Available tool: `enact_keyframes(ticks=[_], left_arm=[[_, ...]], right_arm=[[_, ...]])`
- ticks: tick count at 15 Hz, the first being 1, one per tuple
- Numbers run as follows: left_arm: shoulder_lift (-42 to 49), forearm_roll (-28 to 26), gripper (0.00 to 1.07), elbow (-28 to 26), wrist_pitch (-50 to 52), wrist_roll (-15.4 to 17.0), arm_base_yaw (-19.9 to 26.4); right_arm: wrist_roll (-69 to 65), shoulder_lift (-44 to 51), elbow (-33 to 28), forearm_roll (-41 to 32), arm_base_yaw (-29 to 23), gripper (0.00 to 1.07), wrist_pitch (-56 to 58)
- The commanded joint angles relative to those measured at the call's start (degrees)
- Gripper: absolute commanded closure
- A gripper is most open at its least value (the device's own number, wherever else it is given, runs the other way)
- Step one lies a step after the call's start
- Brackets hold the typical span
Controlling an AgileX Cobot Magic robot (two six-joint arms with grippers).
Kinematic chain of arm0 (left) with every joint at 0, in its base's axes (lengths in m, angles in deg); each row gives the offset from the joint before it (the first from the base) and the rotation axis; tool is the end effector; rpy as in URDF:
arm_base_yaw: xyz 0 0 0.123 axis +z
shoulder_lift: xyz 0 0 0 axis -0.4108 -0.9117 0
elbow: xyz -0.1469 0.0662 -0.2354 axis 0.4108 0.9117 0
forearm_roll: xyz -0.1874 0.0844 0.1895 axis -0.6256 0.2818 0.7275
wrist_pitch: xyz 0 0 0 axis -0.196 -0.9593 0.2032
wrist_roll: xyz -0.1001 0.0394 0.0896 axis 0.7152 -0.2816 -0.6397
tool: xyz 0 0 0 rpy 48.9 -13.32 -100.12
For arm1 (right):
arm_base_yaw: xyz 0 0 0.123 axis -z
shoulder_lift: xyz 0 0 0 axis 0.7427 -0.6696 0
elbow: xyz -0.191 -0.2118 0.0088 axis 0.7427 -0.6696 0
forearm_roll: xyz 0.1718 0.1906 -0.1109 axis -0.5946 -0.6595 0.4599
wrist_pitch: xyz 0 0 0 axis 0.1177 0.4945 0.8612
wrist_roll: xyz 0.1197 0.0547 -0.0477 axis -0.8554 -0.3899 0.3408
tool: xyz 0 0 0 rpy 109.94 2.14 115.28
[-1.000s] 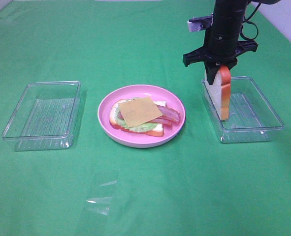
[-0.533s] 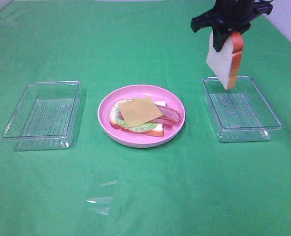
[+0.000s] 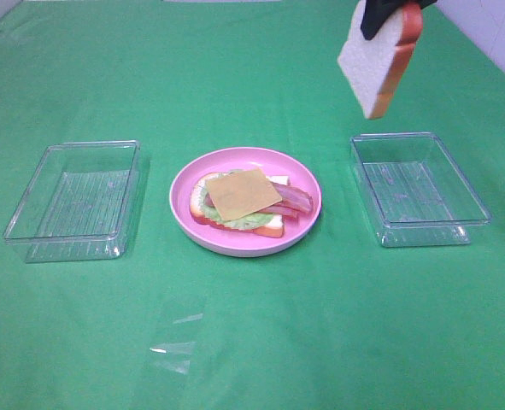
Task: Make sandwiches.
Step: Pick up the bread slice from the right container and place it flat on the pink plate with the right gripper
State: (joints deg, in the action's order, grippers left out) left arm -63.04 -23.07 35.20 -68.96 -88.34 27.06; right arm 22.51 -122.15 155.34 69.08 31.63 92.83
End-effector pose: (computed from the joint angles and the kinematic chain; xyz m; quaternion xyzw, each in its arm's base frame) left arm 0.0594 -0.0097 0.2738 -0.0144 0.8500 -0.0360 0.5254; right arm 0.4707 0.1543 0.2822 -0.1406 0.9631 0.0878 0.2121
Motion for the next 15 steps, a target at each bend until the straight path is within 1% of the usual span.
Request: enact_keyframes(ticks=[1,3,5,8,9,11,13,15], left_arm=[[0.86,-0.52,0.06,0.11,0.23,-0.11,0.11],[0.86,-0.52,0.06,0.11,0.23,-0.11,0.11],[0.86,-0.52,0.06,0.11,0.23,-0.11,0.11],[0.86,-0.52,0.06,0.11,0.23,-0.11,0.11],[0.86,-0.52,0.06,0.11,0.23,-0.11,0.11],[0.86,-0.52,0.06,0.11,0.23,-0.11,0.11],[0.86,-0.52,0.06,0.11,0.23,-0.11,0.11],[0.86,-0.52,0.06,0.11,0.23,-0.11,0.11]], right_arm=[[3.32,-2.23,-0.23,-11.52,0.17,1.07,5.84],[6.02,-5.44,-0.23,-20.8,0.11,1.07,6.07],[7.05,-8.65,-0.23,-25.5,-0.92,1.07,6.07],[7.56,-12.43,-0.23,-25.84,-4.47,1.07,5.9],[8.14,-15.13,-0.23,-25.84,-7.1,1.07,4.53],[8.37,-16.96,-0.23,-25.32,-9.28,1.07,0.86],[8.42,-18.11,-0.23,-24.52,-9.74,1.07,-2.69],[8.37,-18.51,-0.23,-22.12,-9.8,1.07,-4.53]])
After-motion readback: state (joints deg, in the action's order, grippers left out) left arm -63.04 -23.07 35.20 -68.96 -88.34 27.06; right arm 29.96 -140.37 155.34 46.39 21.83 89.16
